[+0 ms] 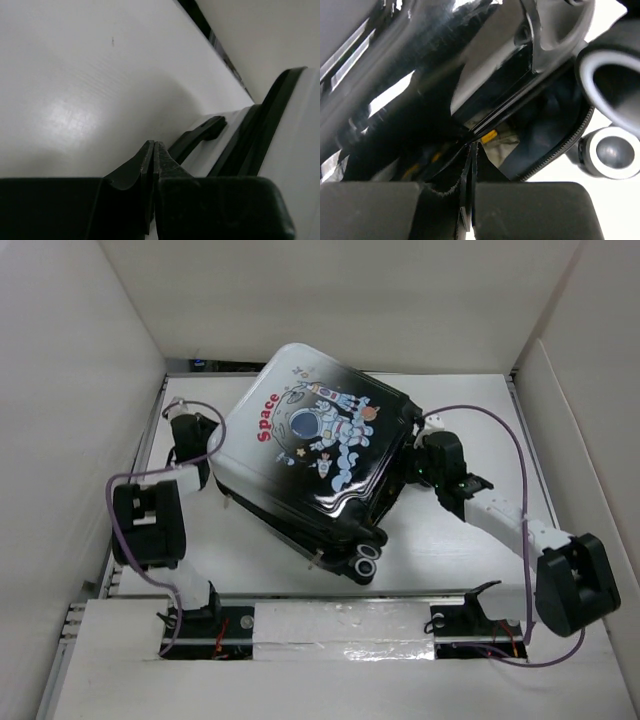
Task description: Pack the luggage
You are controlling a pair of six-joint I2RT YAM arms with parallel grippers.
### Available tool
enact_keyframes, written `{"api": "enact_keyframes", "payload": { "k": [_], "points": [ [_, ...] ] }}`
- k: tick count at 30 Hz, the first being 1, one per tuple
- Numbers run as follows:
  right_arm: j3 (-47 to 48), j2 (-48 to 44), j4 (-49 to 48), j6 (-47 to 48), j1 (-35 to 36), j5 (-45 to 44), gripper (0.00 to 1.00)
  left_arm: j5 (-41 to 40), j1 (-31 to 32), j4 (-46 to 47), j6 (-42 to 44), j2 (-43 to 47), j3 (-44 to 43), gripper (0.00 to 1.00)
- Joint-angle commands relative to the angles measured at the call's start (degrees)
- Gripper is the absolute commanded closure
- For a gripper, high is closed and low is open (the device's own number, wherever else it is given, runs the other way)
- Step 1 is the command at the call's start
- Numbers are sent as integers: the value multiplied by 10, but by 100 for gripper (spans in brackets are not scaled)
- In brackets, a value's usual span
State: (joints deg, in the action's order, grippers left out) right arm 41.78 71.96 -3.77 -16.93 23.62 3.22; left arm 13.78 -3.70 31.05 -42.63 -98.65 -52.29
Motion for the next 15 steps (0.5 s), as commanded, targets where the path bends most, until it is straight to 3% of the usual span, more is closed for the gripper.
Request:
{"api": "enact_keyframes", "payload": {
  "k": [1,7,12,15],
  "points": [
    [111,71,-116,0,26,35,99,45,109,82,-37,107,131,100],
    [306,243,-58,25,26,100,98,-35,171,80,-42,271,286,100],
    [571,376,66,44,42,158,98,-66,183,43,-54,402,345,100],
    [665,418,112,51,42,172,98,-69,188,8,-46,457,357,89]
  ]
}}
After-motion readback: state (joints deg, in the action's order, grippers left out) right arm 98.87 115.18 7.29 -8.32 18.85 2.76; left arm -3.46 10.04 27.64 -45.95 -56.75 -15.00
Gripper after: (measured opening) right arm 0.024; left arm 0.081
